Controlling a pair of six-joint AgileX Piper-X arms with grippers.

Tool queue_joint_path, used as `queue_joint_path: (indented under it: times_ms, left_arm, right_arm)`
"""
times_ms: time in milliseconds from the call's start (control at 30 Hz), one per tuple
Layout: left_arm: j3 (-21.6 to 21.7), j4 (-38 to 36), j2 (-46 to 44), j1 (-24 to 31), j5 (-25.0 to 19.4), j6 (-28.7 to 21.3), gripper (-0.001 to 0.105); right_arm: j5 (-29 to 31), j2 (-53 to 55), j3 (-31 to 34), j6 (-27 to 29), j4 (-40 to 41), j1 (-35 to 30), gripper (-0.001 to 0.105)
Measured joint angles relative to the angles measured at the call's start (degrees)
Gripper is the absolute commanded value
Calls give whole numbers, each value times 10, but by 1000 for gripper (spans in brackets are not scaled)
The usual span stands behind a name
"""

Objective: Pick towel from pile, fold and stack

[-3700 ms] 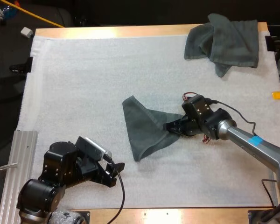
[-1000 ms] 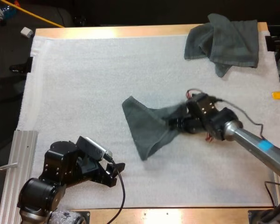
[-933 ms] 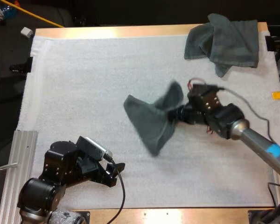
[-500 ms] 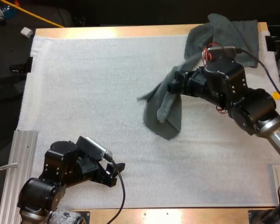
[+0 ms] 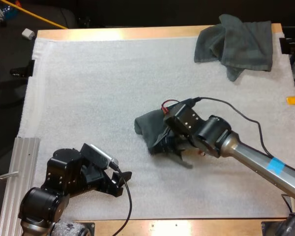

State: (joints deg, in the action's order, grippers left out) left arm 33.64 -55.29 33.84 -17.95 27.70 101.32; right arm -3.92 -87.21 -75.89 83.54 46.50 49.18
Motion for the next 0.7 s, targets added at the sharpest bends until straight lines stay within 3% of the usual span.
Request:
queue_joint_path:
  times_ms: [300, 367, 533, 600, 700]
  left_arm:
    - [0, 0, 0, 0, 0, 0, 68]
    - [0, 0, 0, 0, 0, 0, 68]
    - [0, 0, 0, 0, 0, 0, 68]
    - [0, 0, 0, 0, 0, 0, 68]
    - [0, 0, 0, 0, 0, 0, 68]
  right_arm:
    - [-20, 19, -15, -34, -78, 1, 4]
    - [-20, 11, -14, -36, -74, 5, 15]
    - [-20, -8, -13, -39, -58, 10, 65]
    - [-24, -8, -12, -39, -49, 10, 70]
    - [-27, -4, -13, -37, -31, 10, 64]
